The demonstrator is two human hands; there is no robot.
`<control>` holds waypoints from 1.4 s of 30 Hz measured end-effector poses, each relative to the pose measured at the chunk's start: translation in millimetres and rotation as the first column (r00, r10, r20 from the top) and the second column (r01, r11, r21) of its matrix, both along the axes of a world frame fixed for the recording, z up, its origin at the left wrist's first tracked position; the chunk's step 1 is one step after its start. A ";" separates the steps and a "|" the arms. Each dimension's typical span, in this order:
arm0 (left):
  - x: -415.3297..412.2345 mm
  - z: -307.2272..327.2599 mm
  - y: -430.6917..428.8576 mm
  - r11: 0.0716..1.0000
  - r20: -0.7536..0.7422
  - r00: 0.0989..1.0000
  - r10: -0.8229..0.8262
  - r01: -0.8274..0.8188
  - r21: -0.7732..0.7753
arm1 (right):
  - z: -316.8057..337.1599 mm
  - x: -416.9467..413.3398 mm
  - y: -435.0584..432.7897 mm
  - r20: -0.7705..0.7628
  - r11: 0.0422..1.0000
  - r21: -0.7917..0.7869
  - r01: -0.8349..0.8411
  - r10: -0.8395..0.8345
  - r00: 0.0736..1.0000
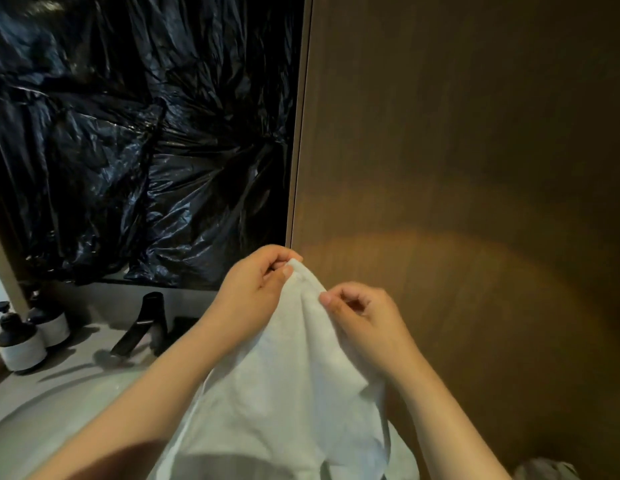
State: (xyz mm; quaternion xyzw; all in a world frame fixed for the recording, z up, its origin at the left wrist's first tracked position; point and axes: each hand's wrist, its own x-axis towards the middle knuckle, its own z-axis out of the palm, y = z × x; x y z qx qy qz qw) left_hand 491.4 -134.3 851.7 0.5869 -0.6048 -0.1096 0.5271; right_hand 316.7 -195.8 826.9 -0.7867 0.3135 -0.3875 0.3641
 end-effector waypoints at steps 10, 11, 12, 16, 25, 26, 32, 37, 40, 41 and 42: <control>4.7 -31.6 -13.5 0.999 -0.003 1.000 0.022 -0.022 0.034 | -38.8 -4.0 2.4 0.024 0.993 -0.073 0.098 -0.096 0.995; 3.5 -30.7 -14.3 1.000 0.003 1.000 0.023 -0.023 0.014 | -36.3 -3.8 1.8 0.030 0.990 -0.089 0.108 -0.105 0.994; 2.0 -29.4 -15.2 1.000 0.001 1.000 0.025 -0.025 -0.009 | -34.5 -3.7 1.1 0.025 0.988 -0.106 0.110 -0.108 0.994; -0.9 -20.8 -21.7 0.996 0.001 0.999 0.034 -0.034 -0.085 | -39.8 -7.3 -0.6 -0.050 0.998 -0.053 0.046 -0.049 0.998; 21.1 -26.2 -47.3 0.986 -0.016 0.987 0.161 -0.162 -0.031 | -72.0 -25.6 1.9 -0.083 0.989 0.113 0.092 -0.083 0.993; 22.5 -25.4 -49.9 0.984 -0.016 0.985 0.174 -0.174 -0.032 | -74.9 -26.4 2.3 -0.091 0.987 0.124 0.101 -0.090 0.992; 20.3 -17.2 -57.9 0.984 -0.011 0.985 0.174 -0.174 -0.045 | -71.2 -26.6 -3.2 0.080 0.964 0.032 0.263 -0.265 0.961; 18.1 1.7 -49.1 0.992 0.011 0.993 0.119 -0.119 -0.042 | -24.5 -39.0 -23.2 0.126 0.937 -0.171 0.304 -0.285 0.950; 17.0 33.6 -45.2 0.999 -0.020 0.999 0.050 -0.050 0.021 | 24.0 -47.6 -37.0 0.143 0.871 -0.386 0.304 -0.269 0.953; 17.0 43.0 -45.4 0.999 -0.017 0.999 0.029 -0.028 0.035 | 38.7 -49.6 -41.3 0.144 0.854 -0.427 0.299 -0.262 0.954; 16.9 49.6 -46.2 0.999 -0.008 1.000 0.011 -0.010 0.041 | 50.4 -51.0 -45.1 0.128 0.846 -0.450 0.287 -0.257 0.958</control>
